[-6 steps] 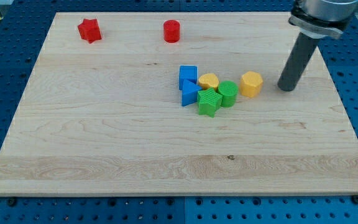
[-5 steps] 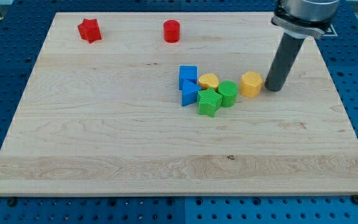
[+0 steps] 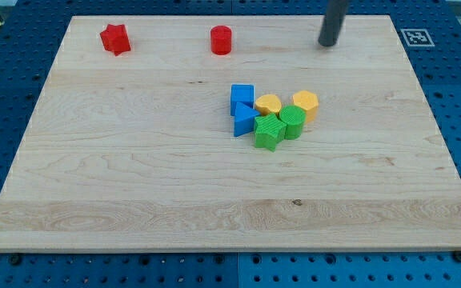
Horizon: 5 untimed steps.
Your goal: Move the red circle towards the blue cube
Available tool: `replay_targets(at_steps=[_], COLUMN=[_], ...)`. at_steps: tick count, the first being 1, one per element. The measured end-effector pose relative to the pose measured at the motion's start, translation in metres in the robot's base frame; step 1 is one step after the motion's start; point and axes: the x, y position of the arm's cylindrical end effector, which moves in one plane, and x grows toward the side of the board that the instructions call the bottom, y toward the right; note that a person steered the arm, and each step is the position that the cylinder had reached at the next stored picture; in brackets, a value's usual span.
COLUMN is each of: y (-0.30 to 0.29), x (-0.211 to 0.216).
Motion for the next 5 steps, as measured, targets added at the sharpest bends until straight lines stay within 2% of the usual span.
replay_targets(at_steps=[1,2,3,4,5], y=[-0.066,-0.125,-0.155,-0.155,-0.162], x=[-0.022,-0.019,0.004,0.033,0.011])
